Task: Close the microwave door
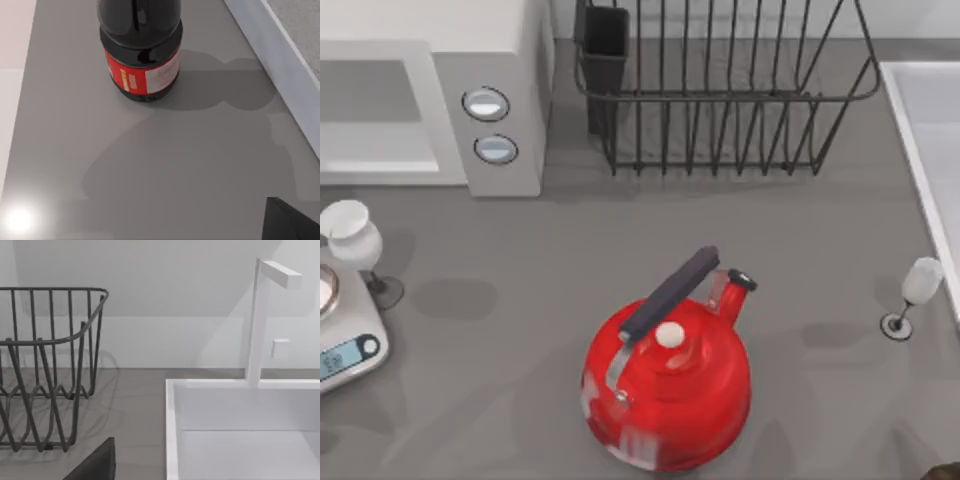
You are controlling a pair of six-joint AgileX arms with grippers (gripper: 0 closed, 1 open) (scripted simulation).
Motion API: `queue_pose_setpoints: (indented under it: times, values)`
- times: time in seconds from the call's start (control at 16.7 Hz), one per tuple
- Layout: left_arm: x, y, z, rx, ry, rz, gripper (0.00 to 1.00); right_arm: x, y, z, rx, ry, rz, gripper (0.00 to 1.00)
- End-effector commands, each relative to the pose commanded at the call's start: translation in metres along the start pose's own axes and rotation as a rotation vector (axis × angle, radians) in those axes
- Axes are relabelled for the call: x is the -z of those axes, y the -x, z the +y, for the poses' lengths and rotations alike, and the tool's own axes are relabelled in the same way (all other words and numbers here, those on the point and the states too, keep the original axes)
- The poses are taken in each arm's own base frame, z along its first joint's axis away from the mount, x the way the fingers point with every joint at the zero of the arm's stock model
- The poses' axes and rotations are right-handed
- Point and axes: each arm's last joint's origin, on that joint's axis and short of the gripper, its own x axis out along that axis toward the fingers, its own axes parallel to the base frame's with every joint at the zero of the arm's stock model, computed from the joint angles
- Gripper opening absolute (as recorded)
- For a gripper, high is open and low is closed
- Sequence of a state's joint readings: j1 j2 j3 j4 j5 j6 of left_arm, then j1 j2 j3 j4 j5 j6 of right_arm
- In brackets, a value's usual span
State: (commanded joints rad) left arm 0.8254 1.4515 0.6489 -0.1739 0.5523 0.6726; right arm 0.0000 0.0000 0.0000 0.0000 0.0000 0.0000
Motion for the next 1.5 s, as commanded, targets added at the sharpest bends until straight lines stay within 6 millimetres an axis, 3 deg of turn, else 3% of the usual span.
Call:
queue_pose_setpoints:
  times: [0.12,0.42,0.54,0.96,1.5]
  values:
    - [-0.003,0.000,-0.017,-0.005,0.000,0.002,0.00,0.000,0.000,0.000,0.000,0.000,0.000,1.00]
    - [-0.005,0.001,-0.082,0.007,-0.008,-0.006,0.00,0.000,0.000,0.000,0.000,0.000,0.000,1.00]
    - [0.000,0.001,-0.094,0.003,-0.001,-0.003,0.00,0.000,0.000,0.000,0.000,0.000,0.000,1.00]
    - [-0.005,0.001,-0.099,-0.012,0.002,-0.006,0.00,0.000,0.000,0.000,0.000,0.000,0.000,1.00]
    - [-0.006,0.001,-0.184,0.002,-0.016,-0.002,0.00,0.000,0.000,0.000,0.000,0.000,0.000,1.00]
